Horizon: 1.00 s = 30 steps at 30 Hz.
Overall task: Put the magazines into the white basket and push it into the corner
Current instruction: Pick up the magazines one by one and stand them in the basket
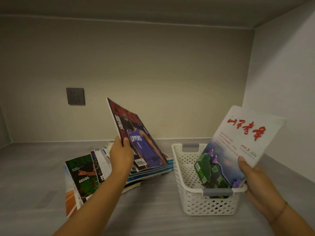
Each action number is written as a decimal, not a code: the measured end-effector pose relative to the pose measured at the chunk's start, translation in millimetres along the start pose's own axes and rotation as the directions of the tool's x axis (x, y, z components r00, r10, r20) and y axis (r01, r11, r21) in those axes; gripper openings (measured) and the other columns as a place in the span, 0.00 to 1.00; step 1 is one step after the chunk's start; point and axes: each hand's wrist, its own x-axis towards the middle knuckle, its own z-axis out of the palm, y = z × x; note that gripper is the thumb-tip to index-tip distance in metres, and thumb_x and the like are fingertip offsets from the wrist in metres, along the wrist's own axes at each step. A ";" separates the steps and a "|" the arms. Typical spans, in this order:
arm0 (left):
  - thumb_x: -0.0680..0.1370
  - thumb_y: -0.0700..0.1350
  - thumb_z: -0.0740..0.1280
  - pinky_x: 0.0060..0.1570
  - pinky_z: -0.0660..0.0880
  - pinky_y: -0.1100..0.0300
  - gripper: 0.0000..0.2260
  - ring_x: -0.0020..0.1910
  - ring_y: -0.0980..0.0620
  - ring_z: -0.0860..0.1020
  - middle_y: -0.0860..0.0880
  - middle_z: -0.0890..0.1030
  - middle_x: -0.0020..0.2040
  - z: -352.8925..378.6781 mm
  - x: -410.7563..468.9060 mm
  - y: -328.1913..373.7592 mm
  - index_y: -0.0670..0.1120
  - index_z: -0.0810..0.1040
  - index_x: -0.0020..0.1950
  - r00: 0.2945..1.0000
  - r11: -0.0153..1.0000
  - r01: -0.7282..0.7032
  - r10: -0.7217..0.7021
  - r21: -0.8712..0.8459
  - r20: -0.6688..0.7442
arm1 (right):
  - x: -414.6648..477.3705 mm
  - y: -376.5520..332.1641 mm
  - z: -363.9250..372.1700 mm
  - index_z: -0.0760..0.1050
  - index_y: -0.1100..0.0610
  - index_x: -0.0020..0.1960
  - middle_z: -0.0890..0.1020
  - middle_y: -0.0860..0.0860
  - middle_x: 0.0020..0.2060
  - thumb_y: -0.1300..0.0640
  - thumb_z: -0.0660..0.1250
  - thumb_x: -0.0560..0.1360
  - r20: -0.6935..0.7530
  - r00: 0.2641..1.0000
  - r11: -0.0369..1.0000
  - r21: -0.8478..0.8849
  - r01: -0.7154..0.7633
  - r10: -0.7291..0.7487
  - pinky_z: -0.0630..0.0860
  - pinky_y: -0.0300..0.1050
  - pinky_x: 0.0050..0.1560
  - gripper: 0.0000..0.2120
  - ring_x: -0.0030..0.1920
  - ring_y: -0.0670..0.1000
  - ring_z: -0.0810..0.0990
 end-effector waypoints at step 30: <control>0.81 0.58 0.50 0.48 0.76 0.55 0.19 0.54 0.44 0.79 0.49 0.76 0.64 108.0 -138.9 58.9 0.62 0.52 0.72 0.585 0.756 -0.642 0.380 0.123 0.717 | 17.6 -7.9 -1.5 0.71 0.48 0.64 0.82 0.50 0.58 0.38 0.59 0.71 0.283 0.958 0.982 -0.157 0.104 -0.056 0.77 0.41 0.55 0.25 0.58 0.48 0.80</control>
